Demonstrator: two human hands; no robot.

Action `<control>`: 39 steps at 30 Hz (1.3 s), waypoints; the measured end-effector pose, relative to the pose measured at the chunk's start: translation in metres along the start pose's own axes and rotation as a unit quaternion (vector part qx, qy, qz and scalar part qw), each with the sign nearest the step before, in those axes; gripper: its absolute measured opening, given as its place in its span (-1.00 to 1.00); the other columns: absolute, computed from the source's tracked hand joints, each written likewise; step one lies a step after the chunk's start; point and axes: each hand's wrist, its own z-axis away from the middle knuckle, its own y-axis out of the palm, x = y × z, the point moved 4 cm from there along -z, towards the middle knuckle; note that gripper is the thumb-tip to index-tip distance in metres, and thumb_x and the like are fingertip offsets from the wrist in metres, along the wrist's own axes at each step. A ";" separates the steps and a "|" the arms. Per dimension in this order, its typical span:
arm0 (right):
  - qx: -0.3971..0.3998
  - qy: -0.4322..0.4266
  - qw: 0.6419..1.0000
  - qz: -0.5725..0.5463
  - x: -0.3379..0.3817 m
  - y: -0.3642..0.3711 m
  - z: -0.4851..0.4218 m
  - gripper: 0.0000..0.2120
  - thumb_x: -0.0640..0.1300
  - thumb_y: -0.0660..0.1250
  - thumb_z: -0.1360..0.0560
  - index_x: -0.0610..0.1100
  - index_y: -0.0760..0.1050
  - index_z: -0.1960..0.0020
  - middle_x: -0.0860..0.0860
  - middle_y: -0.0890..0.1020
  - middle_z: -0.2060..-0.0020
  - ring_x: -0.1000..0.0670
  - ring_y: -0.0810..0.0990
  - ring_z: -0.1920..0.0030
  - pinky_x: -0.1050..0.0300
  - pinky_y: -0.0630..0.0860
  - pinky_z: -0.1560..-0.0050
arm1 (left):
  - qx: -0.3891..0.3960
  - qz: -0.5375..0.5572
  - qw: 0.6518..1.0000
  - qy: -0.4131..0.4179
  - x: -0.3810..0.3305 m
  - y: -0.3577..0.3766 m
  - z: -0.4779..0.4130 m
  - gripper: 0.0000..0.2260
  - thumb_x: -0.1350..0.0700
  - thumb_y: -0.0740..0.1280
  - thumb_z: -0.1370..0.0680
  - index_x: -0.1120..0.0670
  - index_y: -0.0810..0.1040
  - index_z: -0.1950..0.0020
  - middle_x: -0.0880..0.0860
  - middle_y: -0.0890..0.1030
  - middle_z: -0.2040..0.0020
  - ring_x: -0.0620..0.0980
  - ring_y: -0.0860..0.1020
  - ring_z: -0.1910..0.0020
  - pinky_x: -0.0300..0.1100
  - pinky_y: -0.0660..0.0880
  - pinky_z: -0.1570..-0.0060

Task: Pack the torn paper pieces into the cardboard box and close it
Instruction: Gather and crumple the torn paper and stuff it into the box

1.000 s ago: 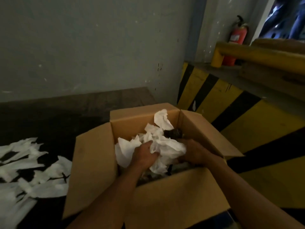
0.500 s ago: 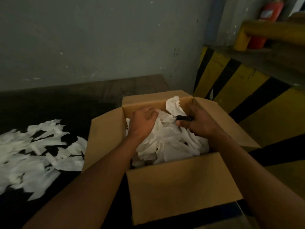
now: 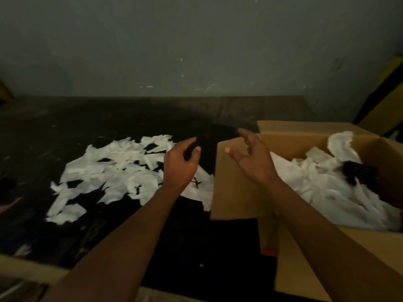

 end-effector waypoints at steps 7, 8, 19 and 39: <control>0.017 0.019 1.000 -0.008 0.022 0.147 0.002 -0.35 0.02 0.44 -0.45 0.07 0.24 -0.46 0.05 0.33 -0.45 0.02 0.30 -0.43 0.08 0.31 -0.37 | 0.006 0.006 1.000 -0.015 0.117 -0.059 -0.019 -0.69 0.15 0.36 -0.54 0.09 0.55 -0.28 0.02 0.59 -0.23 -0.21 0.49 -0.17 -0.58 0.28 -0.08; 0.008 0.036 0.999 -0.001 0.019 0.164 0.004 -0.34 0.03 0.44 -0.45 0.07 0.23 -0.47 0.06 0.31 -0.45 0.03 0.29 -0.43 0.10 0.28 -0.36 | 0.015 0.008 1.000 -0.018 0.133 -0.062 -0.021 -0.69 0.15 0.37 -0.54 0.09 0.55 -0.29 0.01 0.59 -0.22 -0.22 0.49 -0.16 -0.56 0.30 -0.08; -0.141 0.200 0.965 0.094 -0.064 0.215 0.051 -0.10 0.13 0.49 -0.35 0.02 0.07 -0.53 0.00 0.23 -0.50 -0.01 0.18 -0.49 0.12 0.18 -0.37 | 0.240 -0.015 0.970 0.023 0.240 -0.026 -0.022 -0.38 0.08 0.38 -0.52 -0.02 0.18 -0.52 0.00 0.25 -0.51 -0.13 0.10 -0.49 -0.13 0.12 -0.45; 0.246 0.159 0.901 0.320 -0.118 0.264 -0.050 0.38 0.42 0.51 -0.04 0.32 -0.58 -0.33 0.08 -0.36 -0.51 -0.10 -0.38 -0.49 -0.29 -0.27 -0.45 | 0.493 -0.091 0.857 0.117 0.317 0.039 -0.057 0.05 -0.39 0.37 -0.32 -0.08 -0.21 -0.55 -0.08 0.00 -0.57 -0.20 -0.10 -0.51 -0.01 -0.25 -0.49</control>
